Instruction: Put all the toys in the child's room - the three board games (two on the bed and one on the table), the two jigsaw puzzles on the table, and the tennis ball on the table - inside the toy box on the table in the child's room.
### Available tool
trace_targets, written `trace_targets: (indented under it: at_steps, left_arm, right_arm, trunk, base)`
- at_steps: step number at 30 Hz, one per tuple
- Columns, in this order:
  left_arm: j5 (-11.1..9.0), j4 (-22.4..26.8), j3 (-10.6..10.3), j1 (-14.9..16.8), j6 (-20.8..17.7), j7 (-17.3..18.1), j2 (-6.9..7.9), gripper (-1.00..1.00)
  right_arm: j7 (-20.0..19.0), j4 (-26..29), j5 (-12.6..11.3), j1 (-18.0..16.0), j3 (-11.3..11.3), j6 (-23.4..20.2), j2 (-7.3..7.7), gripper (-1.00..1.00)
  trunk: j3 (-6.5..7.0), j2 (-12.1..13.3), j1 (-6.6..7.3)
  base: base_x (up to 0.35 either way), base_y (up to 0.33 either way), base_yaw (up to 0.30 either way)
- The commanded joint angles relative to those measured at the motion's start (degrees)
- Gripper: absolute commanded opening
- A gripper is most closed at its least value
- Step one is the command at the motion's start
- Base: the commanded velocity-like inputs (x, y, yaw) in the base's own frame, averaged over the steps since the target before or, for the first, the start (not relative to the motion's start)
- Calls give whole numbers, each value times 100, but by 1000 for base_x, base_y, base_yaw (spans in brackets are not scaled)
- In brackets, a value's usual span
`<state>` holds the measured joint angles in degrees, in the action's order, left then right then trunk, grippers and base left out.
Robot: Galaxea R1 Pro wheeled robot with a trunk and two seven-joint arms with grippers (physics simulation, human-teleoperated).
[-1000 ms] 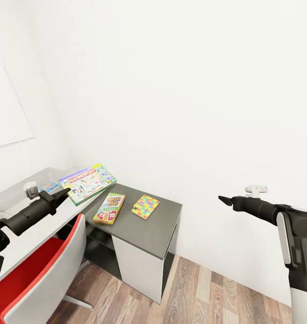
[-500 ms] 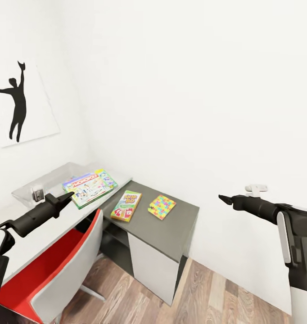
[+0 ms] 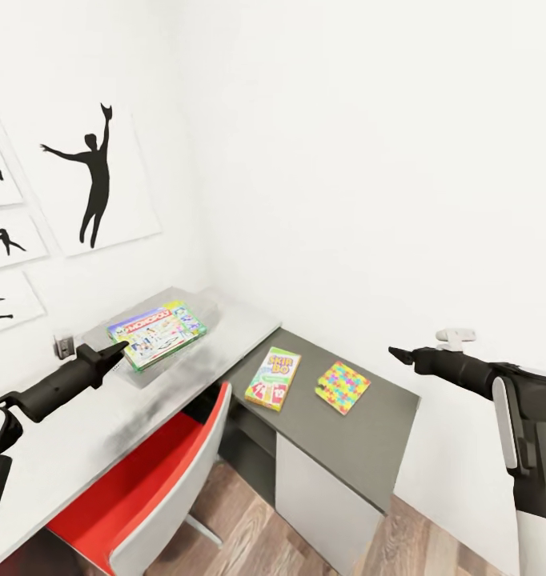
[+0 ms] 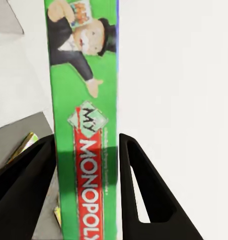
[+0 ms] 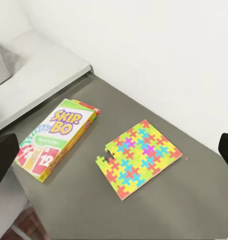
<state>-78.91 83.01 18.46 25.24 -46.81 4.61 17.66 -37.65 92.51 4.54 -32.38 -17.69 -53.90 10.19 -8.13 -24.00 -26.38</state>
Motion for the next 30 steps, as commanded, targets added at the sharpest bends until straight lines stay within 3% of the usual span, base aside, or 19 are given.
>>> trace_targets:
  at_steps: [1, 9, 17, 23, 30]
  left_arm:
    - [-8, -5, 6, 8, -30, 35, -1, -100]
    - [-12, -347, 1, 312, -10, -316, 2, -100]
    - [23, -587, -17, 578, 1, -378, 34, -100]
    - [631, -812, 63, 632, 5, -377, 34, -100]
    - [839, -1100, 39, 788, 113, -379, -22, -100]
  right_arm:
    - [-50, 9, 47, -6, -7, -24, 0, 100]
    - [-58, 5, 47, -10, -7, -18, 7, 100]
    - [-59, 10, 47, -11, -7, -15, 9, 100]
    - [-72, 11, 47, -21, -7, -15, 9, 100]
    - [-169, 12, 47, -29, -13, -15, 12, 100]
  trunk:
    - [-16, -12, -6]
    - [-34, -12, -6]
    - [-35, -12, -6]
    - [-35, -12, -6]
    - [-35, -12, -6]
  base:
    - [293, 186, 260]
    - [300, 177, 128]
    - [302, 174, 5]
    - [302, 173, 0]
    - [286, 160, 0]
